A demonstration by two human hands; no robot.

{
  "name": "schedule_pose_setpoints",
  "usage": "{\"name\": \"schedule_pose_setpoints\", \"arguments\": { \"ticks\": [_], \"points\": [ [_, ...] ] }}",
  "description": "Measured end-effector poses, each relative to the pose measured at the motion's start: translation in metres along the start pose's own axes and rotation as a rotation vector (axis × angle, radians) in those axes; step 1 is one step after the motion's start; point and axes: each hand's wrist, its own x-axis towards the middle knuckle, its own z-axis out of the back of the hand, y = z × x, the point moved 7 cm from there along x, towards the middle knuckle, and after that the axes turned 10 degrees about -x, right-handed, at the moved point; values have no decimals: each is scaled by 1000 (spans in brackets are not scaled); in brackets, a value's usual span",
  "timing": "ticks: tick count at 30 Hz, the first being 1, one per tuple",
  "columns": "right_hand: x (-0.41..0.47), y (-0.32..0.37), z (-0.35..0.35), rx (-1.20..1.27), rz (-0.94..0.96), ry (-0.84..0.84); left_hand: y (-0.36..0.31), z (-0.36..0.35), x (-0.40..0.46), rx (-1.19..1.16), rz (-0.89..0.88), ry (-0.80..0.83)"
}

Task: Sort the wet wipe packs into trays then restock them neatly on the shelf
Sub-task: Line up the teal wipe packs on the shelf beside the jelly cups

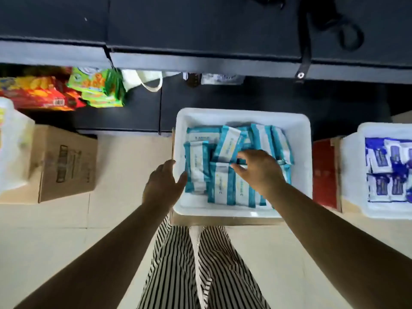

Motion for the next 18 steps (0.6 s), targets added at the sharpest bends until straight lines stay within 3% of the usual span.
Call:
{"name": "schedule_pose_setpoints", "arguments": {
  "ticks": [3,7,10,14,18],
  "points": [
    [-4,-3,-65,-8,-98,199,35,-40,12,-29,143,75],
    [-5,-4,-120,98,-170,343,57,-80,21,-149,222,96],
    [1,-1,-137,76,-129,337,67,-104,21,-211,248,87],
    [26,6,-131,-37,31,196,76,-117,23,-222,239,47],
    [48,6,-138,-36,43,349,81,-118,23,-298,233,39]
  ]
}}
